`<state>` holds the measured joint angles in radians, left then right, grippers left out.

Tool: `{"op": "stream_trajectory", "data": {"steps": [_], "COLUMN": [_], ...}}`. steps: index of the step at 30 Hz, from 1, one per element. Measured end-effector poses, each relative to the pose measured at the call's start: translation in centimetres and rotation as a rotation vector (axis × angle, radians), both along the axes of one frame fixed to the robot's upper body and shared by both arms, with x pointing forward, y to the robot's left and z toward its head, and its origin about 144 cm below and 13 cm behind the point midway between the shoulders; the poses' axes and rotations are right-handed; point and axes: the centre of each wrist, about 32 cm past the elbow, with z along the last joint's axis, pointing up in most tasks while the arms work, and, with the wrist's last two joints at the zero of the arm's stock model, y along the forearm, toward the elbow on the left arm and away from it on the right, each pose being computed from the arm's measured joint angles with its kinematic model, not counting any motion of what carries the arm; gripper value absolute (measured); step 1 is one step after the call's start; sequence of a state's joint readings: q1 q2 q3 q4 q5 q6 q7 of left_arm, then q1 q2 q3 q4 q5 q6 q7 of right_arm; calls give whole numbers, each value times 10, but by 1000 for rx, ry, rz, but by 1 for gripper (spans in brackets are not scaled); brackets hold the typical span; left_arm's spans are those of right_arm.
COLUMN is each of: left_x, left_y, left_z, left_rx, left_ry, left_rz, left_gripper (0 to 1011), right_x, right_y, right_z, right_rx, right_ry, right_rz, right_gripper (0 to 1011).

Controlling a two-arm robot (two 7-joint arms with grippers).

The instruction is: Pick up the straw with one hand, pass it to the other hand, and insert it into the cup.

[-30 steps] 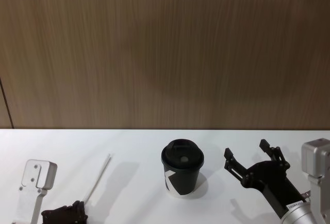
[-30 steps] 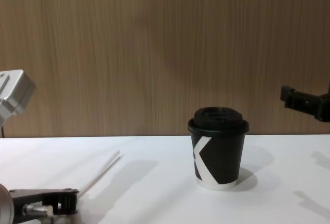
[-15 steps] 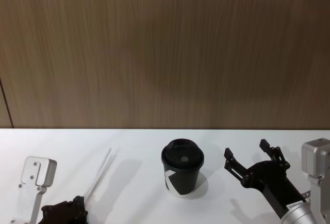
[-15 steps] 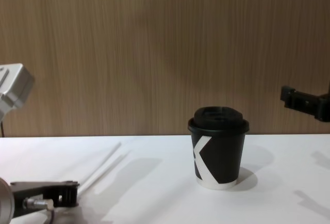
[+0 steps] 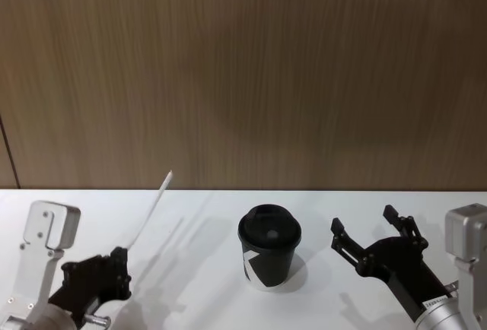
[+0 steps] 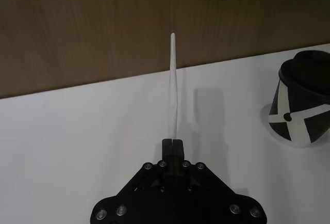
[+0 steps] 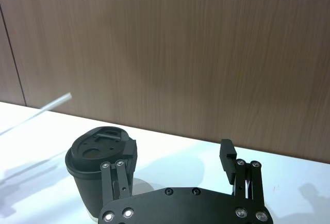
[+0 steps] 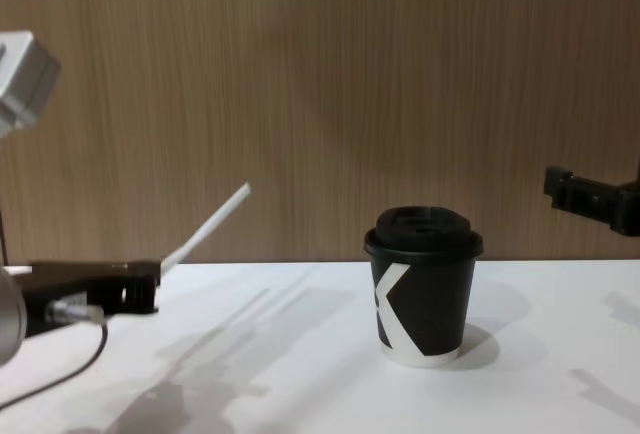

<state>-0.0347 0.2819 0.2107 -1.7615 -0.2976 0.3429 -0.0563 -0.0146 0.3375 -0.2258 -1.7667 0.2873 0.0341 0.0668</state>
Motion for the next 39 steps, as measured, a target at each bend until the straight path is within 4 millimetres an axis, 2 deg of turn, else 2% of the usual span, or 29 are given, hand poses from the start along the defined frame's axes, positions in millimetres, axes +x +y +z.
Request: {"op": "stream_trajectory", "data": {"steps": [25,39], "left_x": [18,25], "left_y": [28,32], "left_z": [52,68], "left_rx": [-98,-114], "left_ry": [-349,-425], "left_rz": [-285,-406], "left_gripper": [0,0], "right_x": [0,0], "right_y": [0,0], "right_z": [0,0], "right_rx": [0,0], "right_ry": [0,0], "right_rz": [0,0], "right_gripper": [1001,1001]}}
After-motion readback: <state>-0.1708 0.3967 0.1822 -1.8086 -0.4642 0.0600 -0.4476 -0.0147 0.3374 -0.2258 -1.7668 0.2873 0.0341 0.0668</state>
